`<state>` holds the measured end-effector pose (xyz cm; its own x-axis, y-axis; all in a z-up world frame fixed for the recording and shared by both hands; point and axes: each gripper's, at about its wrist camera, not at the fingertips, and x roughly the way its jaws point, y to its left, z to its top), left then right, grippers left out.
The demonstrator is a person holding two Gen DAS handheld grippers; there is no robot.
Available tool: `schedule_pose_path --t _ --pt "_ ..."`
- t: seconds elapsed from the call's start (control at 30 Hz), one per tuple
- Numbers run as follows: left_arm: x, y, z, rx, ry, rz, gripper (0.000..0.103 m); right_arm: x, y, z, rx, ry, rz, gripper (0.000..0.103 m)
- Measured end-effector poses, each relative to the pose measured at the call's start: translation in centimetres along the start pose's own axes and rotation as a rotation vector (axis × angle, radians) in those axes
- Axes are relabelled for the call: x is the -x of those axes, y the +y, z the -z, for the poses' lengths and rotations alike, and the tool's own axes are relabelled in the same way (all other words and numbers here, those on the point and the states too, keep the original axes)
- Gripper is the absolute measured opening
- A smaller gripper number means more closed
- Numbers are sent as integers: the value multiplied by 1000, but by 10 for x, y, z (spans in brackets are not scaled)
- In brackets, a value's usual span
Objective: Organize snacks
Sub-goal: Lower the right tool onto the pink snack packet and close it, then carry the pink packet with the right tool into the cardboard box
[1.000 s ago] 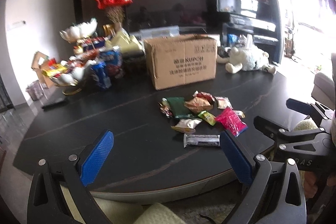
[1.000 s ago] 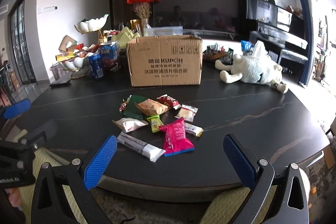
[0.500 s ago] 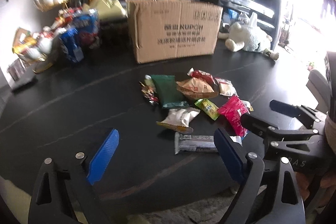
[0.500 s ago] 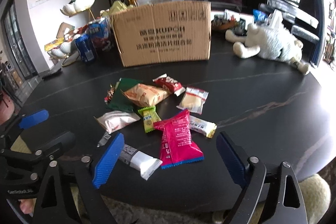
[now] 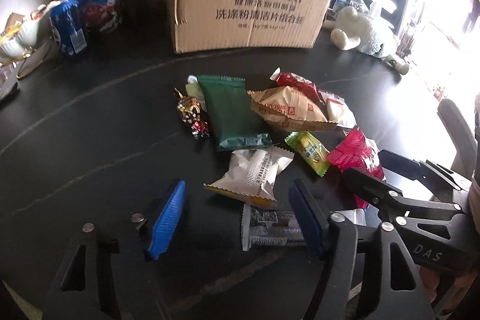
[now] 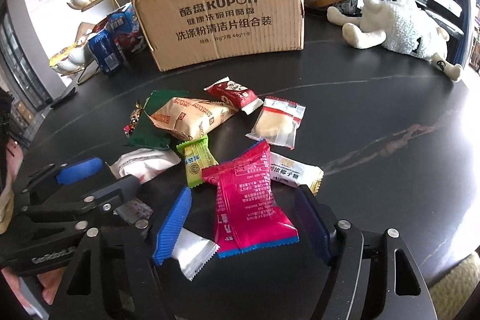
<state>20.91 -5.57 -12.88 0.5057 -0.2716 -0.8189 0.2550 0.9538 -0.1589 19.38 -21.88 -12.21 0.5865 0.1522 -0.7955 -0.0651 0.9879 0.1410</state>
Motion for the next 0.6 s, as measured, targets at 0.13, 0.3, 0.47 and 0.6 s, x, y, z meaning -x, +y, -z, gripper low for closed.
schedule_pose_path --t 0.13,0.3,0.47,0.6 --pt "-6 -1 -2 -5 4 -3 52 -5 -1 0 -3 16 -10 59" --pt "-6 0 -2 4 1 12 48 -8 -4 -1 -12 23 -13 44" --pt "2 -2 -1 3 -18 8 48 -5 -4 -1 -16 16 -17 40" --pt "17 -2 -4 2 -60 8 48 6 0 -4 -6 -18 -18 40"
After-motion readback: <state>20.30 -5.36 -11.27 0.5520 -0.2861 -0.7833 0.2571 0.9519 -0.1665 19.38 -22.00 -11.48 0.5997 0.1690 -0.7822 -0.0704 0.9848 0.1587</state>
